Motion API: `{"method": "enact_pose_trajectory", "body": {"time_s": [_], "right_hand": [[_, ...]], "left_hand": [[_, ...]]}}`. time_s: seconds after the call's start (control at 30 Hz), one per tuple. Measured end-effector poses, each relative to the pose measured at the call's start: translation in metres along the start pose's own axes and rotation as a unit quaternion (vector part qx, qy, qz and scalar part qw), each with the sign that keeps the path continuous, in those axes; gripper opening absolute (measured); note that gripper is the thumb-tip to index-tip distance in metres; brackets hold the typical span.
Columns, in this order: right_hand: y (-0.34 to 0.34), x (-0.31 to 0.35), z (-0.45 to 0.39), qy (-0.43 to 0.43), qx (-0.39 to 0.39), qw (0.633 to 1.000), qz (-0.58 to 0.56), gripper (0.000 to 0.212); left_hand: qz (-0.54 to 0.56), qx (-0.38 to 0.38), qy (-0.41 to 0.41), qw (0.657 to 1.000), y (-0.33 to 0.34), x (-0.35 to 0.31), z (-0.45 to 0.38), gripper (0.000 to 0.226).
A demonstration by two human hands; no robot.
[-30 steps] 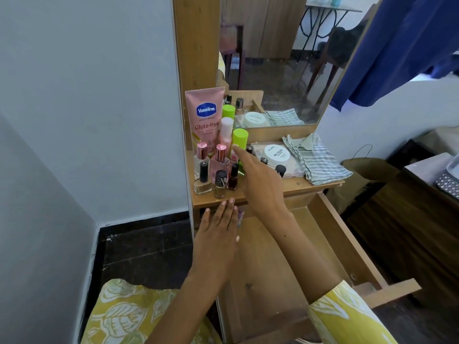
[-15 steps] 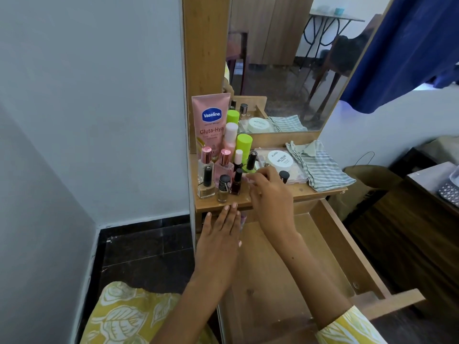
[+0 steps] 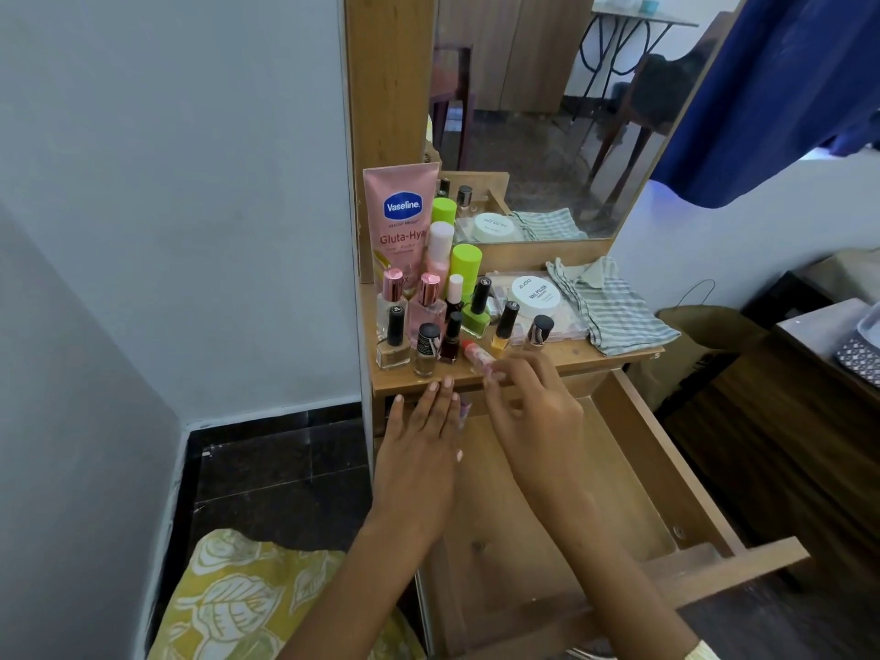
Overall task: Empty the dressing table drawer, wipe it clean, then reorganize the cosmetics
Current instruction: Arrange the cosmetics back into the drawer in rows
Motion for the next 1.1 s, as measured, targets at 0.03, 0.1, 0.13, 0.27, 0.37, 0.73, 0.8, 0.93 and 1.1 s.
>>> {"method": "enact_pose_trajectory", "body": {"time_s": [0.03,0.1,0.13,0.27,0.37,0.73,0.8,0.93,1.1], "right_hand": [[-0.007,0.0,0.005,-0.003,-0.014,1.0,-0.014,0.004],[-0.02,-0.002,0.015,0.003,-0.027,0.999,-0.046,0.007],[-0.025,-0.003,0.02,0.012,-0.025,0.998,-0.053,0.008],[-0.022,-0.018,0.03,0.096,0.061,0.993,-0.018,0.009],[-0.001,-0.033,0.026,0.153,0.167,0.972,0.068,0.008],[0.051,-0.065,0.042,0.247,0.267,0.927,0.084,0.005],[0.053,-0.07,0.045,0.264,0.279,0.921,0.061,0.013],[0.061,-0.07,0.042,0.283,0.258,0.924,0.014,0.019],[0.065,-0.063,0.042,0.303,0.218,0.928,-0.011,0.02]], "left_hand": [[0.001,-0.004,0.002,1.0,0.0,0.0,0.0,0.06],[-0.002,-0.006,0.005,1.0,0.0,0.002,0.0,0.061],[-0.003,-0.007,0.008,1.0,0.0,0.002,0.0,0.061],[0.013,-0.017,0.011,1.0,-0.001,0.004,0.0,0.061],[0.028,-0.031,0.007,0.999,-0.003,0.004,0.001,0.059],[0.033,-0.044,0.009,0.998,-0.005,0.005,0.002,0.059],[0.03,-0.043,0.01,0.999,-0.004,0.005,0.002,0.059],[0.03,-0.042,0.008,0.999,-0.003,0.004,0.002,0.059],[0.03,-0.04,0.005,0.999,-0.003,0.004,0.002,0.06]]}}
Point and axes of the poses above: each hand's wrist, its own z-axis away from the middle knuckle, its own y-axis out of the palm, x = y × z, the point moved 2 cm from there along -z, towards the middle knuckle, and after that the axes turned 14 degrees about -x, right-handed, at the moved point
